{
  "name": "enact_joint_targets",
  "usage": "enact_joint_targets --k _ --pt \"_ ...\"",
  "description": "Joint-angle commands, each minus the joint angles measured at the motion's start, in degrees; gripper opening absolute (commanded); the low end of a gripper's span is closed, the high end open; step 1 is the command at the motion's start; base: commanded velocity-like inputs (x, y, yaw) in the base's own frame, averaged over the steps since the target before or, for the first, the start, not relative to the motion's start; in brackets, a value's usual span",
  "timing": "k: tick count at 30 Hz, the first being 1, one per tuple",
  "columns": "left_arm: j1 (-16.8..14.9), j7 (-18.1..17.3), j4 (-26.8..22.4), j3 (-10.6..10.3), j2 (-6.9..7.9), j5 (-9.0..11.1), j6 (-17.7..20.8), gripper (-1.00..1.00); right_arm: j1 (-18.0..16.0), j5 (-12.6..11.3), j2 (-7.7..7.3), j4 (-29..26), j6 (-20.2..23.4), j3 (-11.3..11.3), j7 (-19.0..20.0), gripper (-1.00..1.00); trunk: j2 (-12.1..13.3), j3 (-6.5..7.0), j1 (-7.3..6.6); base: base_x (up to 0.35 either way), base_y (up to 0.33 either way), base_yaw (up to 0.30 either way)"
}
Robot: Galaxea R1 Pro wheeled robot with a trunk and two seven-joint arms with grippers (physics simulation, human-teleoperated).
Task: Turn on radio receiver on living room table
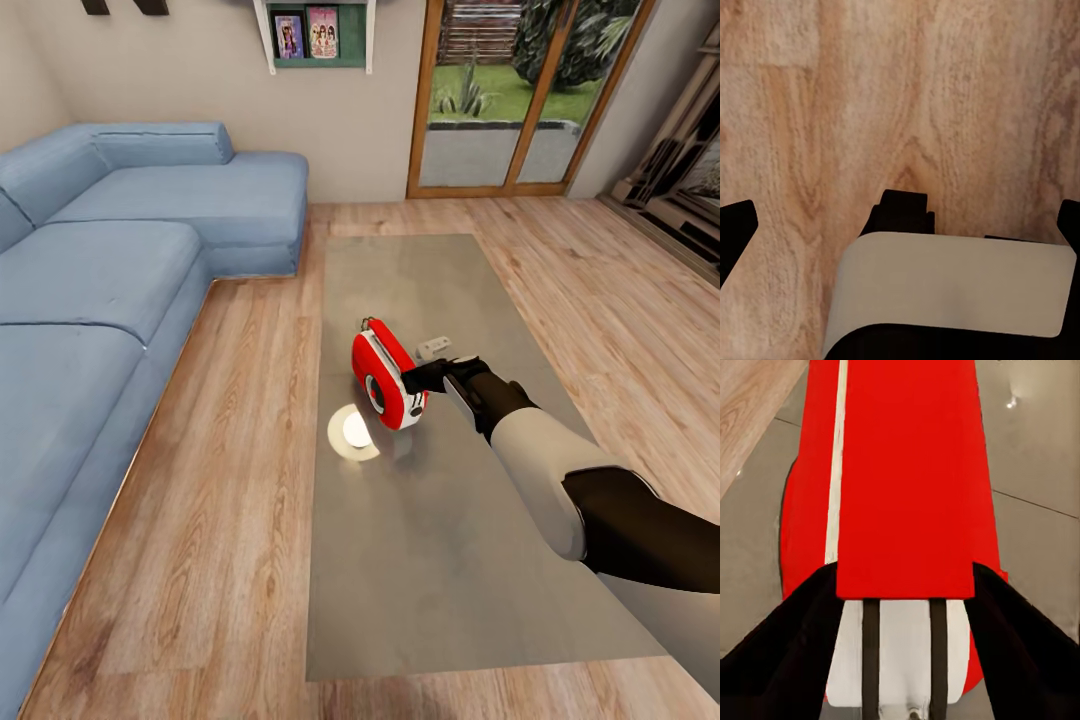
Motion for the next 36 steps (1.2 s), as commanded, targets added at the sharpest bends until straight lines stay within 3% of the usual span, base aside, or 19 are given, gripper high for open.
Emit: enact_joint_targets --k 1,36 --pt "0.0 0.0 0.0 0.0 0.0 -0.01 0.0 1.0 0.0 -0.21 0.0 0.0 0.04 0.0 -0.02 -1.0 0.0 0.0 0.0 0.0 0.0 0.0" --pt "0.0 -0.01 -0.09 -0.11 0.0 0.42 -0.04 1.0 0.0 -0.12 0.0 0.0 0.12 0.16 -0.01 -1.0 0.0 0.0 0.0 0.0 0.0 0.0"
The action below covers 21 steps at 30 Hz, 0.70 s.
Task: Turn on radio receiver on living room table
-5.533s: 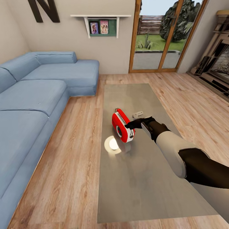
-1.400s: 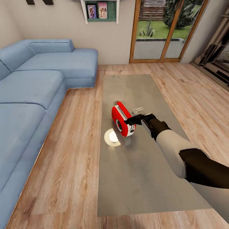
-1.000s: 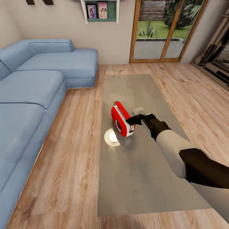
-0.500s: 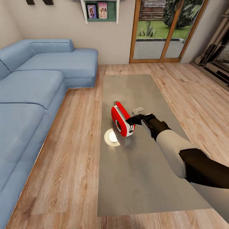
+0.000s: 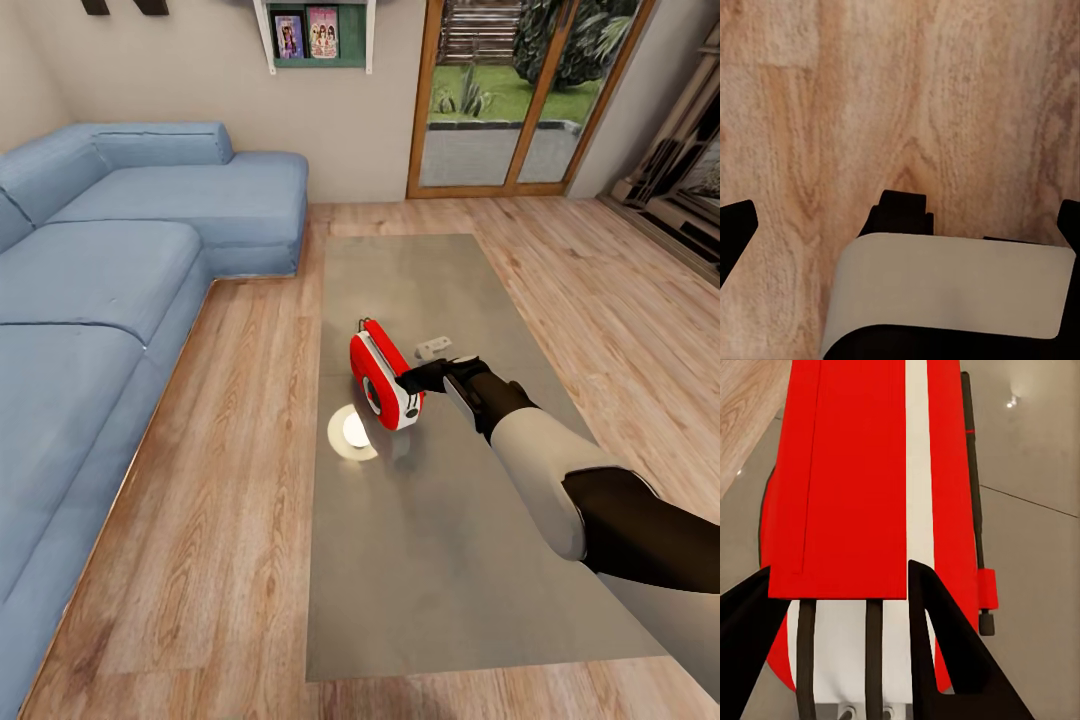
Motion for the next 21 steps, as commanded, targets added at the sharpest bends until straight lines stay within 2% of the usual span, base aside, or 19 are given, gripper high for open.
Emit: enact_joint_targets --k 1,10,21 --pt "-0.01 -0.03 -0.02 -0.01 -0.02 0.07 0.0 1.0 0.0 0.02 0.0 0.01 0.0 0.02 0.01 -1.0 0.0 0.0 0.0 0.0 0.0 0.0" --pt "-0.01 -0.07 -0.09 -0.1 -0.05 0.2 -0.02 1.0 0.0 0.0 0.0 0.01 0.0 0.02 0.03 -1.0 0.0 0.0 0.0 0.0 0.0 0.0" --pt "-0.01 -0.01 0.0 -0.11 -0.01 -0.32 0.01 1.0 0.0 -0.07 0.0 0.01 0.0 0.02 0.03 -1.0 4.41 1.97 -2.42 0.0 0.0 0.0"
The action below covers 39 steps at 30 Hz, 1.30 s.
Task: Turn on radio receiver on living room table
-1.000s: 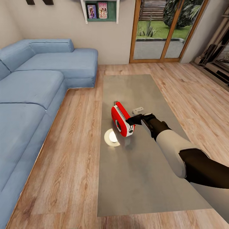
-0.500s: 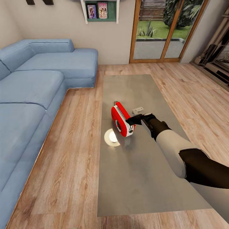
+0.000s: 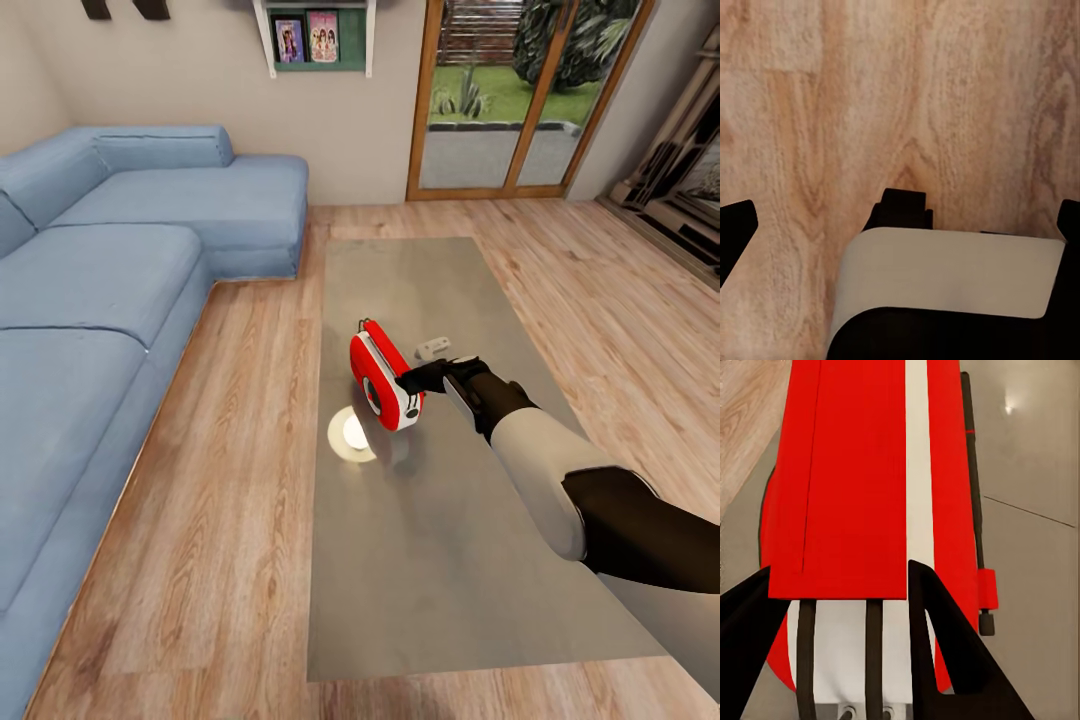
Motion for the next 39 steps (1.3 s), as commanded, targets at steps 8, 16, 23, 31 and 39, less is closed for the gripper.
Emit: enact_joint_targets --k 8,16,23,31,39 --pt "-0.02 0.06 0.01 0.0 0.01 -0.02 0.0 1.0 -0.01 -0.3 0.0 -0.01 0.07 -0.1 0.05 -1.0 3.22 1.44 -1.76 0.0 0.0 0.0" --pt "0.0 0.16 0.01 0.06 0.01 -0.03 -0.08 1.0 -0.01 -0.6 -0.08 0.46 0.09 -0.17 0.19 -1.0 6.43 2.88 -3.52 0.0 0.0 0.0" --pt "-0.03 0.2 0.01 0.09 0.01 -0.1 -0.09 1.0 -0.01 -0.85 -1.39 1.22 0.66 -0.27 0.67 -1.0 9.24 4.14 -5.06 0.0 0.0 0.0" --pt "0.0 0.2 0.01 0.09 0.01 -0.1 -0.09 1.0 -0.01 -1.02 -2.56 1.74 0.8 -0.34 0.87 -1.0 12.45 5.57 -6.82 0.0 0.0 0.0" --pt "0.0 0.2 0.01 0.09 -0.07 -0.1 -0.09 1.0 0.04 -0.97 -2.76 3.34 0.28 -0.35 0.78 -1.0 15.66 7.01 -8.57 0.0 0.0 0.0"
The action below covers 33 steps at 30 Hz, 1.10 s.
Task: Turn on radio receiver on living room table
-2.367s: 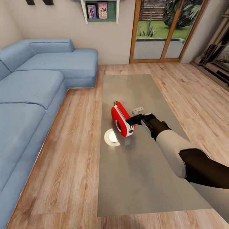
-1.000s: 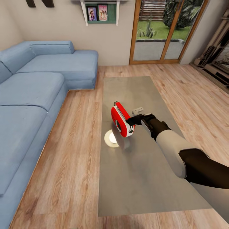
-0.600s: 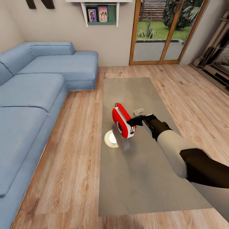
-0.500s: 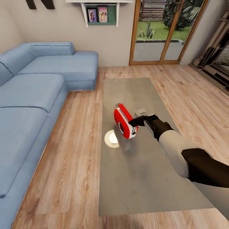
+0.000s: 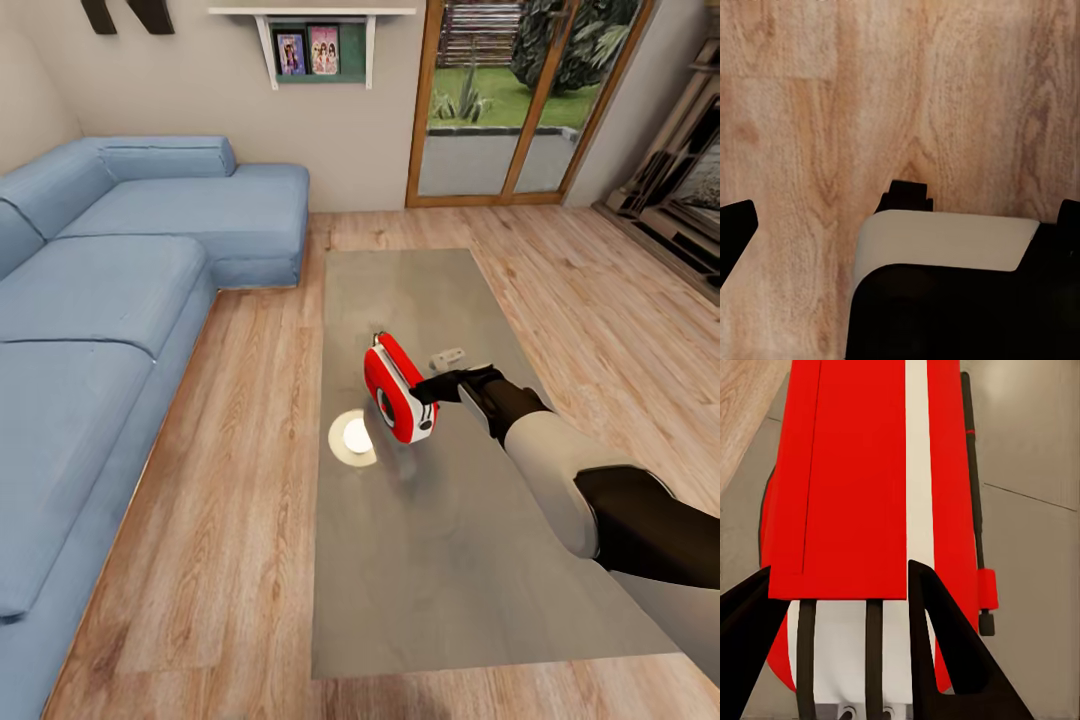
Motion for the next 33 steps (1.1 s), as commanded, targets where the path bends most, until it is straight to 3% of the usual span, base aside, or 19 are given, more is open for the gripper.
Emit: enact_joint_targets --k 1,33 --pt "-0.01 0.0 0.01 0.0 0.0 0.0 0.0 1.0 0.0 -0.17 -0.02 0.12 -0.04 -0.17 0.04 -1.0 0.41 0.19 -0.23 0.0 0.0 0.0" --pt "0.04 0.0 0.01 -0.26 -0.19 0.0 0.0 1.0 0.28 -0.21 0.03 1.16 -0.11 -0.17 0.17 -1.0 13.25 5.94 -7.26 0.0 0.0 0.0"
